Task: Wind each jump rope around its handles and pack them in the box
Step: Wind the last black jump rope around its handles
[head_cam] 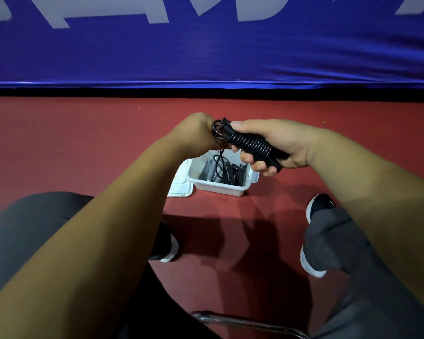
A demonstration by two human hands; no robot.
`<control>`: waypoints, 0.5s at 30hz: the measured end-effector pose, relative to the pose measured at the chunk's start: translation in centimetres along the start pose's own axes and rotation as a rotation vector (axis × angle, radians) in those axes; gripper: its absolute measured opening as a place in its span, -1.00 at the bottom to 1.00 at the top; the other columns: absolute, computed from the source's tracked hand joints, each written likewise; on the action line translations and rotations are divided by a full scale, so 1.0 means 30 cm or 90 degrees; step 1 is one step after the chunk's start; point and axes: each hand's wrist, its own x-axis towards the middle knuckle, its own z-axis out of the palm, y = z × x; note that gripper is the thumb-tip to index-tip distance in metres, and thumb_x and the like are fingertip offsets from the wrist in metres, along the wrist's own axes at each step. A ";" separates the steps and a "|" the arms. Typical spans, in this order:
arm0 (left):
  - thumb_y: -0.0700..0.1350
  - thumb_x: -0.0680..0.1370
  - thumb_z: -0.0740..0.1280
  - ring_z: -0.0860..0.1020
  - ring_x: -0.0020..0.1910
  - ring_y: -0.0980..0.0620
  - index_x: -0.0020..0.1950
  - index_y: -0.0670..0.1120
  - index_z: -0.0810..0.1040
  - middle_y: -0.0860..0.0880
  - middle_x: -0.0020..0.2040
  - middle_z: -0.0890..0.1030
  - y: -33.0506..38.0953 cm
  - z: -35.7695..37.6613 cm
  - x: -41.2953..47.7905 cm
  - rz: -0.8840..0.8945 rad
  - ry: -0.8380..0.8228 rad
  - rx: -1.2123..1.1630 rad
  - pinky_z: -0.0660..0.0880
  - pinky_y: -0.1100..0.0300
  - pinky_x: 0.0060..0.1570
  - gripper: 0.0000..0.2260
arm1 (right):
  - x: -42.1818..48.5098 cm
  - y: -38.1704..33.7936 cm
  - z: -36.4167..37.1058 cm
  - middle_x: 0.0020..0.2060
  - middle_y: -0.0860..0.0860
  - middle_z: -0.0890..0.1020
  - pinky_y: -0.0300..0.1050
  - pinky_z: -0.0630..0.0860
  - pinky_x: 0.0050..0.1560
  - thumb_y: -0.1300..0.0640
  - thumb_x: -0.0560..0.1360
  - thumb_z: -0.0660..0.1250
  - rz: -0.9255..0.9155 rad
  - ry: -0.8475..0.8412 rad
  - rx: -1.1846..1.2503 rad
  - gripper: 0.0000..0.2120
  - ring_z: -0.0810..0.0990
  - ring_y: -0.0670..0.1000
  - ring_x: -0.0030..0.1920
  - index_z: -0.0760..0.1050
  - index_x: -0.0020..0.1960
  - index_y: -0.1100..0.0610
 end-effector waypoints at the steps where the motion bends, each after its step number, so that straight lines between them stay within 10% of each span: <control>1: -0.27 0.49 0.52 0.34 -0.47 0.19 -0.35 0.00 0.60 0.14 -0.51 0.47 0.002 -0.005 -0.004 0.021 -0.016 -0.016 0.33 0.24 -0.35 -0.72 | -0.005 0.001 0.007 -0.31 0.06 0.51 -0.25 0.29 -0.50 -0.29 0.60 0.27 0.014 -0.033 0.003 -0.54 0.41 0.00 -0.46 0.53 0.07 0.13; 8: -0.34 0.48 0.49 0.70 -0.14 0.05 -0.06 -0.10 0.73 0.01 -0.14 0.76 0.049 -0.021 -0.024 0.097 -0.042 -0.096 0.60 0.19 0.01 -0.85 | -0.010 0.030 0.042 -0.30 0.10 0.55 -0.26 0.31 -0.51 -0.24 0.63 0.25 0.146 -0.168 -0.082 -0.58 0.45 0.00 -0.47 0.75 0.04 0.03; 15: -0.35 0.44 0.52 0.69 -0.19 0.19 -0.09 -0.09 0.72 0.07 -0.21 0.73 0.081 -0.023 -0.018 0.143 0.055 -0.058 0.57 0.32 -0.06 -0.83 | 0.033 0.059 0.018 -0.29 0.06 0.60 -0.22 0.39 -0.39 -0.20 0.63 0.37 0.116 0.038 -0.214 -0.73 0.53 0.02 -0.38 0.55 0.04 0.01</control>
